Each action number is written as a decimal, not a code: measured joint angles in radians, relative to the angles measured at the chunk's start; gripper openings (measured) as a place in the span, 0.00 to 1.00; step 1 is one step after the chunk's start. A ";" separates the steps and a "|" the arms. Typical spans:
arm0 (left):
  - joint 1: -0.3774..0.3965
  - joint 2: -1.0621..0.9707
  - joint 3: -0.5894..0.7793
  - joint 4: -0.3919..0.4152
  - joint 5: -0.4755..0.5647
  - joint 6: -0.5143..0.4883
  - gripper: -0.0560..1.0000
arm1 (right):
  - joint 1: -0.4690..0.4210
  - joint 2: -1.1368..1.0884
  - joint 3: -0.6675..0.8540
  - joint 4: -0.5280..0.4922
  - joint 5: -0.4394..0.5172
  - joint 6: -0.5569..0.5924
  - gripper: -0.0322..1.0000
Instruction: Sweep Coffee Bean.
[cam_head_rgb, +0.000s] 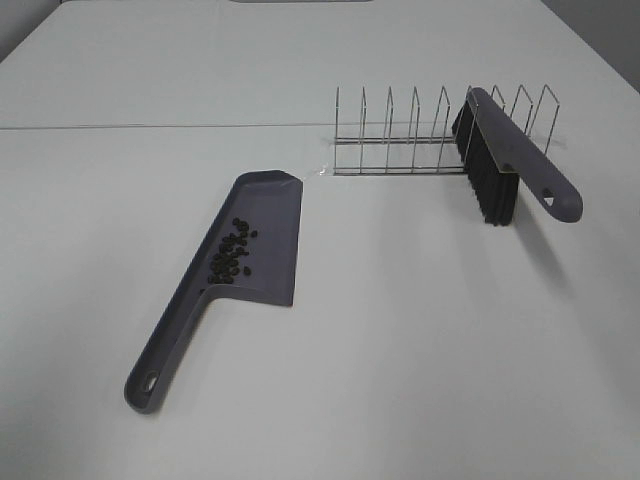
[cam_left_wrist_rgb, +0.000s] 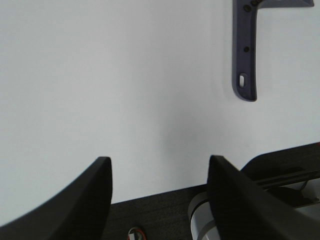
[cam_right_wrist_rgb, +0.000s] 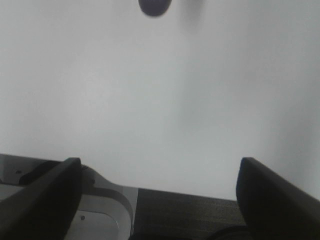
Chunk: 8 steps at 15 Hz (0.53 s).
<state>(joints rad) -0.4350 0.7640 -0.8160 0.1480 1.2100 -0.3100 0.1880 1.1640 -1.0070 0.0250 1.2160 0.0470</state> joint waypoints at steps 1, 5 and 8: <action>0.000 -0.097 0.043 -0.010 0.002 0.000 0.57 | 0.000 -0.085 0.082 0.000 0.001 0.000 0.80; 0.000 -0.358 0.189 -0.049 0.006 0.026 0.57 | 0.000 -0.379 0.327 0.000 -0.022 -0.005 0.80; 0.000 -0.512 0.271 -0.148 -0.056 0.184 0.57 | 0.000 -0.725 0.467 0.000 -0.096 -0.013 0.80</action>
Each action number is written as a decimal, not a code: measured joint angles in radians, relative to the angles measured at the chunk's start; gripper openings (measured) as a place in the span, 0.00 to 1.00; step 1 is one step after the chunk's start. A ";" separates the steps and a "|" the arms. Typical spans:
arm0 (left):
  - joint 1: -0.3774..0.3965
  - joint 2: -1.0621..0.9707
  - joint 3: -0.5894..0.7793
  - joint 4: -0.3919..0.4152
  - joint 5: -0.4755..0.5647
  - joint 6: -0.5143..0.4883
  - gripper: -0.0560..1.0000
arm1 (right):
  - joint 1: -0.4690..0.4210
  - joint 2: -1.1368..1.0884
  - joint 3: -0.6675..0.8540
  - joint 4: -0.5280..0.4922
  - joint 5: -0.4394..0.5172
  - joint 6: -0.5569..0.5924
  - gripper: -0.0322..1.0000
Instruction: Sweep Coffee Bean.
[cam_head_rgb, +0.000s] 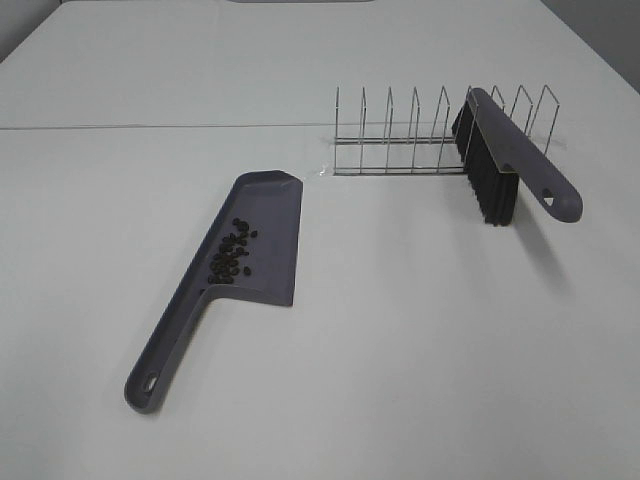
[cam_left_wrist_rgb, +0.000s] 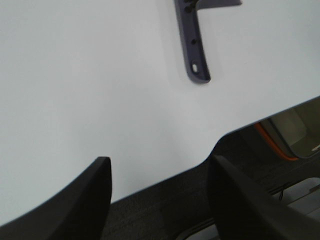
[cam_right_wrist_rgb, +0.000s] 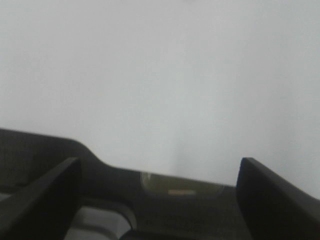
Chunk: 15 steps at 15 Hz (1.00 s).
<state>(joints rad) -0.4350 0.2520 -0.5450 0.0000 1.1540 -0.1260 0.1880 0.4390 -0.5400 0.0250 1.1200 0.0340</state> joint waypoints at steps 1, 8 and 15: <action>0.000 -0.007 0.002 -0.013 -0.016 0.023 0.57 | 0.000 -0.033 0.001 -0.001 -0.011 -0.005 0.80; 0.000 -0.010 0.039 -0.061 -0.102 0.152 0.57 | 0.000 -0.351 0.035 0.040 -0.049 -0.094 0.80; 0.000 -0.010 0.039 -0.061 -0.102 0.152 0.57 | 0.000 -0.352 0.036 0.043 -0.049 -0.103 0.80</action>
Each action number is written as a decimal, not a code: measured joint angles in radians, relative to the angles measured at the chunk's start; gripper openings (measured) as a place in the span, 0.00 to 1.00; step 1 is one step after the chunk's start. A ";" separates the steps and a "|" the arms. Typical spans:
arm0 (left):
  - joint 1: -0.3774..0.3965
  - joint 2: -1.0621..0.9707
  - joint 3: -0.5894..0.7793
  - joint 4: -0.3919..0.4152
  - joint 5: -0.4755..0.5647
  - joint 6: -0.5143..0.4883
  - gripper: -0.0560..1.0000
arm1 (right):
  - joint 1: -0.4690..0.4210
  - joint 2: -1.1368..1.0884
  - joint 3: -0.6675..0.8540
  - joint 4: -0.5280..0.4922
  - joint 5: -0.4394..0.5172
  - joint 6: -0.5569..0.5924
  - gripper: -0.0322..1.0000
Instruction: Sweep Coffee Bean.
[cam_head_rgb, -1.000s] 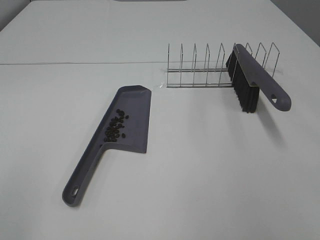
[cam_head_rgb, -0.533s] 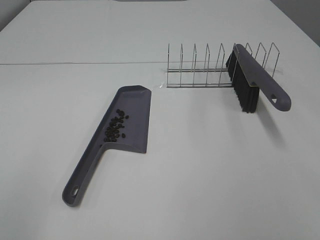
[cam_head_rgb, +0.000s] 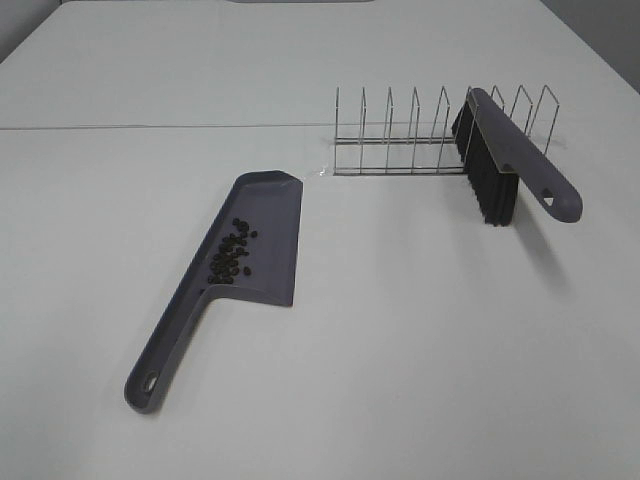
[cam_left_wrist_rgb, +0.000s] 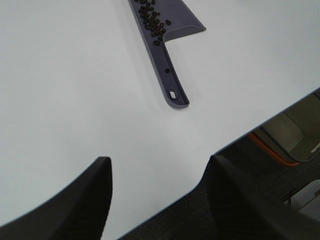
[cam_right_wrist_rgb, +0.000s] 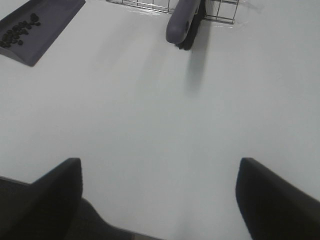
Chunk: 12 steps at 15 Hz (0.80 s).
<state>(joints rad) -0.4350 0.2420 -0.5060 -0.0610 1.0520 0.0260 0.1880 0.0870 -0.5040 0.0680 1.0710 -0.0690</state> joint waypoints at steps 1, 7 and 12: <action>0.003 0.000 0.000 0.000 0.000 0.000 0.57 | 0.000 0.000 0.000 0.000 0.000 0.000 0.80; 0.287 -0.053 0.000 0.000 0.000 0.002 0.58 | -0.209 0.000 0.000 0.000 0.000 0.000 0.80; 0.440 -0.226 0.000 0.000 0.000 0.002 0.58 | -0.249 0.000 0.000 0.001 0.000 0.000 0.80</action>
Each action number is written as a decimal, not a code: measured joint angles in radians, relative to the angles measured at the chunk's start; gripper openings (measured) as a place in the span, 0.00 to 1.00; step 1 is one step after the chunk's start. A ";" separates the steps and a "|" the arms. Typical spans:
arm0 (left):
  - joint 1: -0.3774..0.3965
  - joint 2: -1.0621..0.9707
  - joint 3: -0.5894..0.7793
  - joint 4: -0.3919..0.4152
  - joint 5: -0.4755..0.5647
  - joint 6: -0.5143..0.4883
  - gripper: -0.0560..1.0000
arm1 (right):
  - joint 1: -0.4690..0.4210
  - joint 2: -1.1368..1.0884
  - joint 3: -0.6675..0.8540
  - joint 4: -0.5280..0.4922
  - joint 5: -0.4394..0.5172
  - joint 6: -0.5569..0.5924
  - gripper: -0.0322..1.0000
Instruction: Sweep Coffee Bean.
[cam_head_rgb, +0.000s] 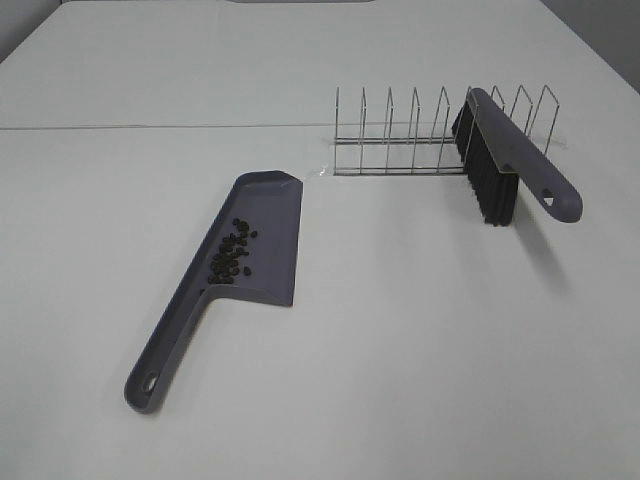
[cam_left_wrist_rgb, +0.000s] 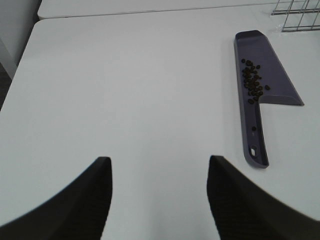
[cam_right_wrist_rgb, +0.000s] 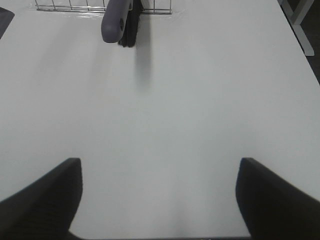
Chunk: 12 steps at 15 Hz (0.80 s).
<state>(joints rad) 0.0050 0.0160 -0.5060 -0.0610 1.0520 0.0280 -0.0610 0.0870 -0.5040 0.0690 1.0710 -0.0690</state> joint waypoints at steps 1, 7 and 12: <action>0.000 -0.015 0.000 0.000 0.000 0.000 0.58 | 0.000 0.000 0.000 0.000 0.000 0.000 0.80; -0.001 -0.019 0.000 0.000 0.000 0.000 0.58 | 0.000 -0.045 0.000 0.000 -0.001 0.000 0.80; -0.036 -0.019 0.000 0.000 0.000 0.000 0.58 | 0.000 -0.094 0.000 0.002 -0.001 0.000 0.80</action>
<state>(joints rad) -0.0310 -0.0030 -0.5060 -0.0610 1.0520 0.0280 -0.0610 -0.0070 -0.5040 0.0710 1.0700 -0.0690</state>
